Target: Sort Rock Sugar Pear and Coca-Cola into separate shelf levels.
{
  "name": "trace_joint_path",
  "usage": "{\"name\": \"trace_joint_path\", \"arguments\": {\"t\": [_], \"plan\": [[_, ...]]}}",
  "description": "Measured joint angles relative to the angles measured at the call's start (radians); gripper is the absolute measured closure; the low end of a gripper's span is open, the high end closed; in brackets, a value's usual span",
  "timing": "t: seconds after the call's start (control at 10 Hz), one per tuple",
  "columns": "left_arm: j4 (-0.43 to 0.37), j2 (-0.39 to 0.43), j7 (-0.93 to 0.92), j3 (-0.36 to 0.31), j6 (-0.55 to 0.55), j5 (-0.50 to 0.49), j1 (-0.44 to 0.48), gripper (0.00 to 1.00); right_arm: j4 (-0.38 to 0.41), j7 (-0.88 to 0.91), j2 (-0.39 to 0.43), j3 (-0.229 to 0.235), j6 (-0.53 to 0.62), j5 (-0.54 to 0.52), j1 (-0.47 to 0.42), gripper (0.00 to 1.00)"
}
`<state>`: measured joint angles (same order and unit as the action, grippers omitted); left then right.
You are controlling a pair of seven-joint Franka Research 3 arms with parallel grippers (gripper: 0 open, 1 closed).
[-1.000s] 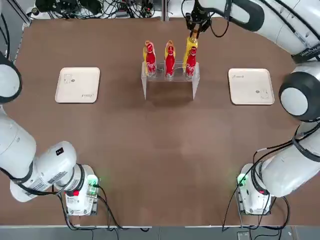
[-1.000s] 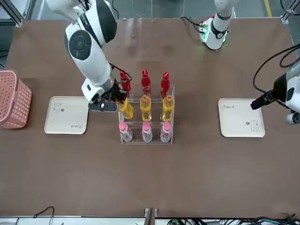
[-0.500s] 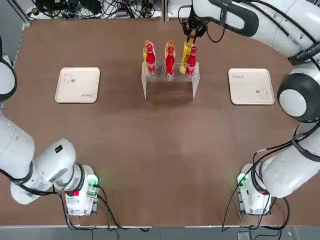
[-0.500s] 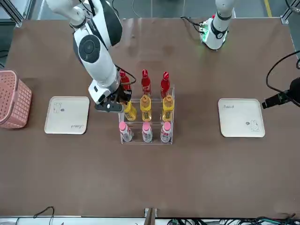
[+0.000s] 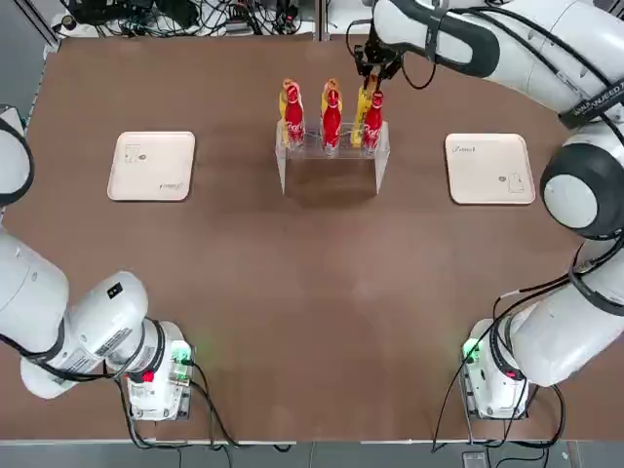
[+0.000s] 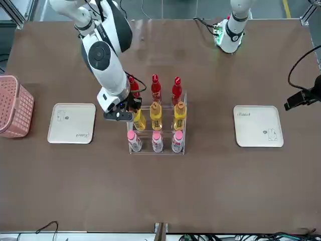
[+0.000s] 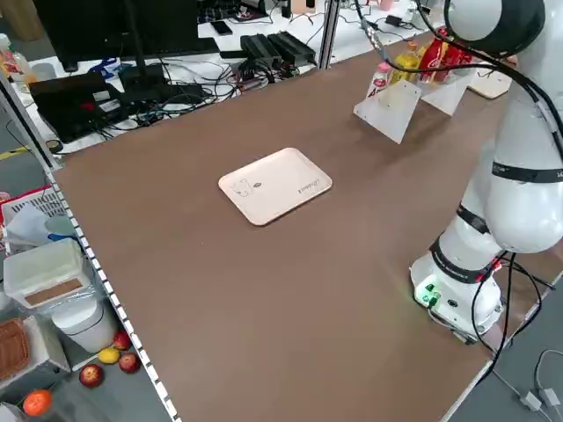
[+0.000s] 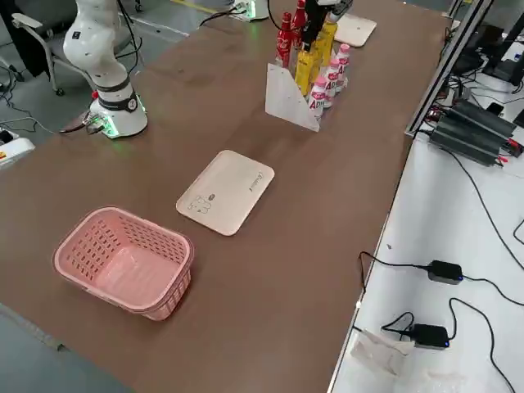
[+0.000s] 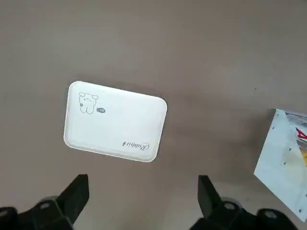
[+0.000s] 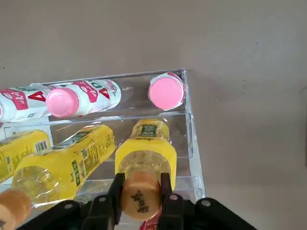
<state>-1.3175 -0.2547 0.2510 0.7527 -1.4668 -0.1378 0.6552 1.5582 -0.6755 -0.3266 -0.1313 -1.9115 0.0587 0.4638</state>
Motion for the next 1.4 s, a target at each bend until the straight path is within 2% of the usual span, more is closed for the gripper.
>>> {"name": "trace_joint_path", "arguments": {"t": [0.1, 0.2, 0.5, 0.6, 0.7, 0.8, 0.9, 1.1, 1.4], "plan": [[-0.001, 0.0, -0.003, -0.012, 0.0, 0.0, -0.013, 0.0, 0.001, -0.01, 0.0, -0.001, 0.001, 0.0, 0.002, 0.57], [-0.001, 0.001, -0.004, -0.057, 0.0, 0.0, -0.054, 0.0, 0.001, -0.02, 0.0, -0.001, 0.001, 0.0, 0.005, 0.52], [0.002, 0.034, -0.11, -0.341, -0.002, 0.038, -0.265, 0.0, 0.0, -0.04, 0.0, 0.0, 0.0, 0.0, 0.007, 0.11], [0.002, 0.061, -0.147, -0.449, -0.001, 0.063, -0.343, 0.0, -0.003, -0.041, 0.001, 0.002, 0.0, 0.0, 0.005, 0.0], [0.002, 0.084, -0.167, -0.533, 0.0, 0.074, -0.419, 0.0, -0.006, -0.041, 0.003, 0.004, -0.001, 0.0, 0.002, 0.0], [0.002, 0.101, -0.17, -0.568, 0.002, 0.074, -0.472, 0.0, -0.015, -0.041, 0.007, 0.008, -0.001, 0.0, -0.005, 0.0], [0.001, 0.114, -0.164, -0.572, 0.009, 0.075, -0.505, 0.0, -0.032, -0.044, 0.012, 0.011, -0.001, 0.0, -0.024, 0.0], [-0.001, 0.151, -0.149, -0.571, 0.041, 0.105, -0.546, 0.0, -0.059, -0.004, 0.034, 0.015, 0.004, 0.001, -0.122, 0.0], [-0.06, 0.202, -0.124, -0.573, 0.016, 0.136, -0.566, 0.0, -0.06, 0.356, 0.056, 0.018, 0.004, 0.002, -0.315, 0.0]]}}
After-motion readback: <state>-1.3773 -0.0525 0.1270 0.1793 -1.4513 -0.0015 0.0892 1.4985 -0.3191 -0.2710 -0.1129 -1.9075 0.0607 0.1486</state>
